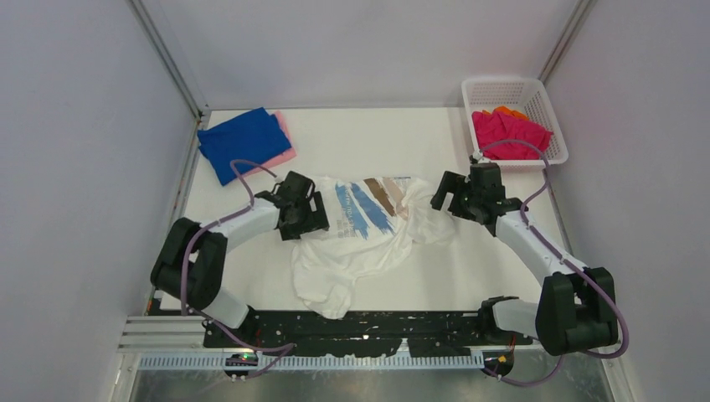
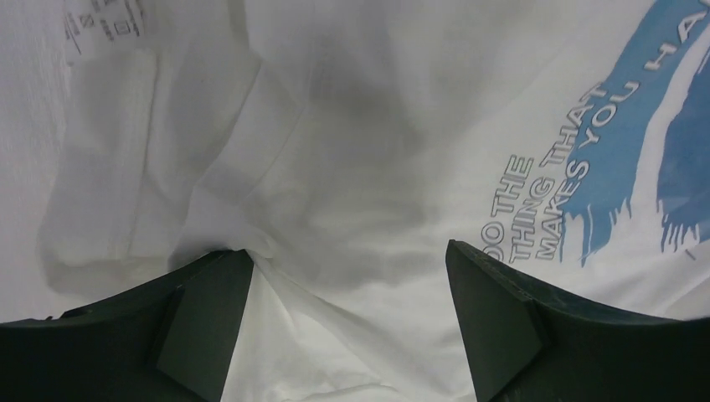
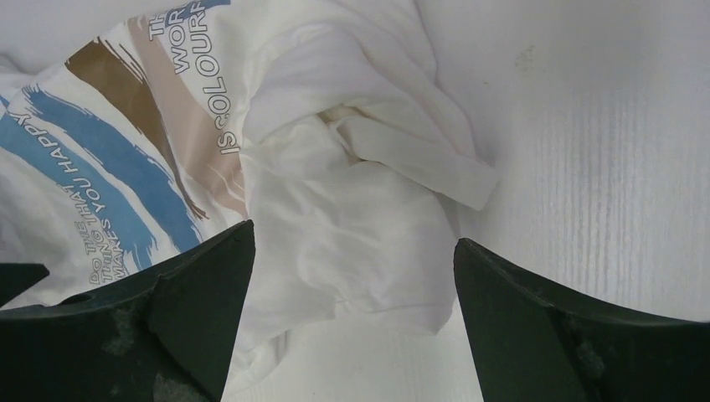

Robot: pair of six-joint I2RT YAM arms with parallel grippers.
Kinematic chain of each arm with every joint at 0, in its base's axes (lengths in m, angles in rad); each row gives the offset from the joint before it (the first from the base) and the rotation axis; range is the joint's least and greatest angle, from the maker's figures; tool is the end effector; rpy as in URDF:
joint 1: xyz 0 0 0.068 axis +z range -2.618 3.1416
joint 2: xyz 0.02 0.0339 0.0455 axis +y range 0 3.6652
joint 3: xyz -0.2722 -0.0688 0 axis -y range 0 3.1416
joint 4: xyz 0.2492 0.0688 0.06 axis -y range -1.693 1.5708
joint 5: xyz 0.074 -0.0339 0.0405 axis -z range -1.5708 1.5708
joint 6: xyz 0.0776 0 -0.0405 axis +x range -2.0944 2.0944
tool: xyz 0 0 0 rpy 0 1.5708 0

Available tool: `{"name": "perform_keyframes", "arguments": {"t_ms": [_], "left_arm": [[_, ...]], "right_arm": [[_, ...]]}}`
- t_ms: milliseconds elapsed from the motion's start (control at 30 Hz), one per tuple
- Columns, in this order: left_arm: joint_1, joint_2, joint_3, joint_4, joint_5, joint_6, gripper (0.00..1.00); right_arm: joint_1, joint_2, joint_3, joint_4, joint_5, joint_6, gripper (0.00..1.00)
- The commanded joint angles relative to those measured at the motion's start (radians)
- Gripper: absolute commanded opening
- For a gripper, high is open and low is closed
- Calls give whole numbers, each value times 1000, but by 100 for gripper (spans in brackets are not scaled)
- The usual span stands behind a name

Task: Fold and stack the t-shirts
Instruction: Flatten out the tshirt

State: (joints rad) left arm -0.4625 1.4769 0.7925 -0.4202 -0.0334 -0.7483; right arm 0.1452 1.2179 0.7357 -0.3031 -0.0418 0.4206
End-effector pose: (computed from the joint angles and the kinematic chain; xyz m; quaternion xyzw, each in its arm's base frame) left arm 0.2639 -0.1287 0.1381 -0.1424 0.9624 -0.1181 0.1992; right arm 0.2783 0.0440 0.1994 0.1189 0.9160 0.1254 0.3620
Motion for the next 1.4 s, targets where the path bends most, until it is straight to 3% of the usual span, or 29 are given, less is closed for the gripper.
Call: {"name": "perform_keyframes", "arguments": {"t_ms": [0, 67, 200, 300, 400, 467, 600, 667, 733, 767, 833, 900, 1067, 1367], "left_arm": [[22, 122, 139, -41, -42, 26, 87], [26, 165, 178, -74, -83, 33, 83], [40, 214, 241, -102, -100, 56, 76], [52, 259, 296, -129, -107, 65, 62], [59, 296, 338, -158, -114, 76, 36], [66, 309, 355, -169, -123, 82, 0], [83, 276, 343, -139, -154, 98, 0], [88, 228, 329, -118, -187, 106, 0], [93, 179, 319, -102, -209, 118, 0], [94, 152, 314, -92, -222, 125, 0], [94, 99, 307, -82, -251, 134, 0], [94, 45, 298, -68, -267, 137, 0], [94, -126, 267, -42, -267, 160, 0], [93, -651, 217, -20, -256, 199, 0]], "right_arm": [[3, 0, 3, 61, -50, -25, 95], [2, -11, 3, 50, 46, -38, 95], [-3, 23, 45, 75, 85, -113, 95], [-9, 131, 97, 86, 68, -152, 95], [-11, 262, 176, 90, -5, -181, 99], [-10, 333, 222, 93, -52, -192, 99], [-10, 451, 286, 109, -131, -195, 89], [-10, 492, 304, 114, -159, -191, 77], [-10, 512, 304, 129, -148, -180, 49], [-10, 511, 298, 134, -131, -177, 29], [-10, 483, 286, 142, -116, -174, 11], [-10, 421, 261, 161, -112, -171, 6], [-10, 164, 184, 212, -68, -182, 5], [-10, -466, 127, 164, -22, -229, 5]]}}
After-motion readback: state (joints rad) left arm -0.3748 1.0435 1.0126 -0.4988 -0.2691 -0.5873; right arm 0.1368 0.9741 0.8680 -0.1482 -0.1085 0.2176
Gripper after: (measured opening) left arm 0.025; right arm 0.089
